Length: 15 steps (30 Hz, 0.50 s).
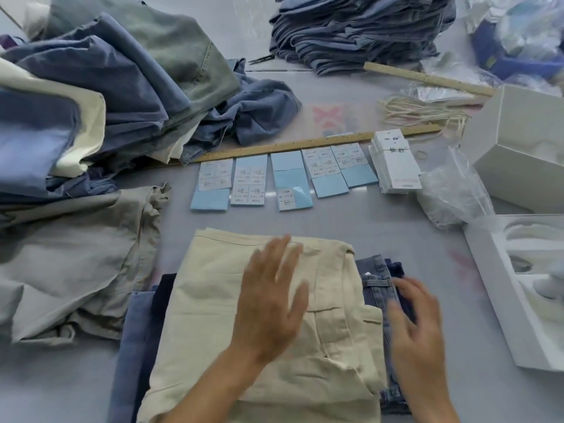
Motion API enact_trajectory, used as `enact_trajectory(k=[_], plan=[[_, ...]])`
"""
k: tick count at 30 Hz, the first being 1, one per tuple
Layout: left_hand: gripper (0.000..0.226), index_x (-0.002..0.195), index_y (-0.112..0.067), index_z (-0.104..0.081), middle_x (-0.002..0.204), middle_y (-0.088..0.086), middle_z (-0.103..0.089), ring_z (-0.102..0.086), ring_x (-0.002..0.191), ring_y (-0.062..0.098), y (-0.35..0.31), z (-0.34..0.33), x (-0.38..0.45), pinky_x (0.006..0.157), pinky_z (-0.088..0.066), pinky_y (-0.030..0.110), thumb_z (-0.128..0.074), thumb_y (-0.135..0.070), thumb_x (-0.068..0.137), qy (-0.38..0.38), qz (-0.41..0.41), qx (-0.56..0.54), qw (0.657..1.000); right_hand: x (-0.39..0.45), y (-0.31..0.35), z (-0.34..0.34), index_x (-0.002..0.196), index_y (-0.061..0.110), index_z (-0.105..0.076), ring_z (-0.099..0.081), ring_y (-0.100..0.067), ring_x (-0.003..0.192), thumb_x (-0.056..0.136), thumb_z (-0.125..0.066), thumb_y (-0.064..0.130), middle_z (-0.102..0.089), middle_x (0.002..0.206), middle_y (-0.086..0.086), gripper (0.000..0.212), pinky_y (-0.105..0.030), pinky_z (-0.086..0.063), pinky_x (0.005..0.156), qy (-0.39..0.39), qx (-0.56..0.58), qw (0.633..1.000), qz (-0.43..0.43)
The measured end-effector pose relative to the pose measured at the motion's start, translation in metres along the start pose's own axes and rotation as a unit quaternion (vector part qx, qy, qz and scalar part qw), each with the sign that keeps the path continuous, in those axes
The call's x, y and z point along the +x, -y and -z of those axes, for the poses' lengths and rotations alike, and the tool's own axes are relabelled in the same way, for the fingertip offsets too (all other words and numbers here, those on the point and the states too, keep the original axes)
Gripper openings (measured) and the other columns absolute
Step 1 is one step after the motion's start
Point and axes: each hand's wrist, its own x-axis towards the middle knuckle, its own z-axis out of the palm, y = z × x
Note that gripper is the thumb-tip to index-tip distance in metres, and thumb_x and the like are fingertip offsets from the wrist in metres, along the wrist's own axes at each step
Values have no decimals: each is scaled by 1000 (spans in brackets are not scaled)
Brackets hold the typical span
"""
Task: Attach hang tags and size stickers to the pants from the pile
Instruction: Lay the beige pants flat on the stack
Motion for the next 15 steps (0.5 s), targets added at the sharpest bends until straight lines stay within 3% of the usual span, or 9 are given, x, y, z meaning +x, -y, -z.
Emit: enact_trajectory(k=[2,4,6,9,11,13,15], plan=[[59,155,-11,-39,166,11,-28,-24,154,30,-7,-19,-51,117,-30,53,-30,-44,107,102,-73,81,989,-2,4,-22,137,36,-53,-32,-1,144,103,-50,29,-39,151,15,35,-20,-27,116,42,-90,992,82],[61,152,-9,-46,164,13,-32,-32,151,31,-12,-31,-78,110,-35,55,-31,-46,105,158,-102,122,975,-5,4,-40,153,31,-37,-14,3,150,103,-47,36,-23,161,22,51,-22,-16,122,140,-136,979,56],[62,150,-11,-50,161,13,-36,-38,148,32,-11,-30,-77,109,-33,56,-35,-50,104,163,-100,143,971,-10,-7,-48,159,27,-24,-5,5,151,104,-50,32,-12,164,20,62,-29,-11,126,204,-135,969,25],[60,145,-17,-56,155,13,-47,-49,140,33,-12,-26,-76,109,-36,57,-42,-56,101,82,-133,147,977,-5,-8,-35,149,37,-43,-28,8,142,101,-55,37,-33,154,23,50,-34,-31,120,149,-69,985,-45],[43,133,-23,-61,139,9,-64,-61,129,26,-17,-26,-85,105,-45,52,-40,-47,104,19,-159,120,980,3,-6,-19,123,57,-52,-53,8,116,97,-55,48,-50,125,32,28,-32,-50,96,132,-88,985,-63],[27,117,-30,-65,117,-1,-75,-68,114,15,-24,-24,-92,96,-52,40,-42,-29,102,-8,-186,127,974,9,-2,-3,101,59,-54,-61,4,96,94,-61,47,-61,105,29,15,-29,-50,81,182,-141,969,-84],[22,94,-33,-67,94,-9,-73,-68,88,8,-33,-19,-95,84,-52,29,-49,-19,94,6,-175,112,978,13,-1,8,93,49,-62,-64,-2,92,91,-72,32,-68,96,26,20,-25,-50,79,223,-135,960,-101]])
